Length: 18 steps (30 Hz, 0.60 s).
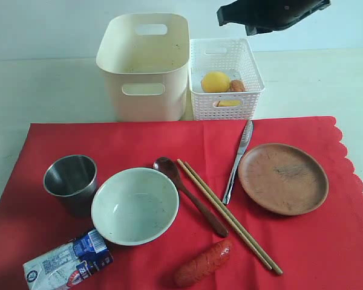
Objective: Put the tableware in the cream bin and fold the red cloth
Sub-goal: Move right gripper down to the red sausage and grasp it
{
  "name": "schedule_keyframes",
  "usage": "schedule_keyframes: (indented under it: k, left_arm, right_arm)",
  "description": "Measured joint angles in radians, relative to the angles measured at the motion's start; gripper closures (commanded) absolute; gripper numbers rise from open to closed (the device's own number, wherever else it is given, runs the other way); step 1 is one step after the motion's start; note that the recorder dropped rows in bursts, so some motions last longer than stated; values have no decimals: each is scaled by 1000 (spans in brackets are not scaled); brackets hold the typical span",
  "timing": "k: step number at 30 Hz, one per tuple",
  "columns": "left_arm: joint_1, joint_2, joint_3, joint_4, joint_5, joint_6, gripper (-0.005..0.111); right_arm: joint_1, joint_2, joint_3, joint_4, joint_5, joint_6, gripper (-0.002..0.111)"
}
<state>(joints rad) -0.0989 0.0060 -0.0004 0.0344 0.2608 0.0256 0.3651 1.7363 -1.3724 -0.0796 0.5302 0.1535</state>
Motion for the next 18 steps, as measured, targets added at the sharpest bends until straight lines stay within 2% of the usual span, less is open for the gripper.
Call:
schedule_keyframes:
  k: [5,10,18]
  left_arm:
    - [0,0,0,0,0,0,104]
    - [0,0,0,0,0,0,104]
    - [0,0,0,0,0,0,104]
  right_arm:
    - [0,-156,161,57,-49,0,108]
    - [24,-327,397,94,-188,0,108]
    - [213,-437,708,104,-282,-7,108]
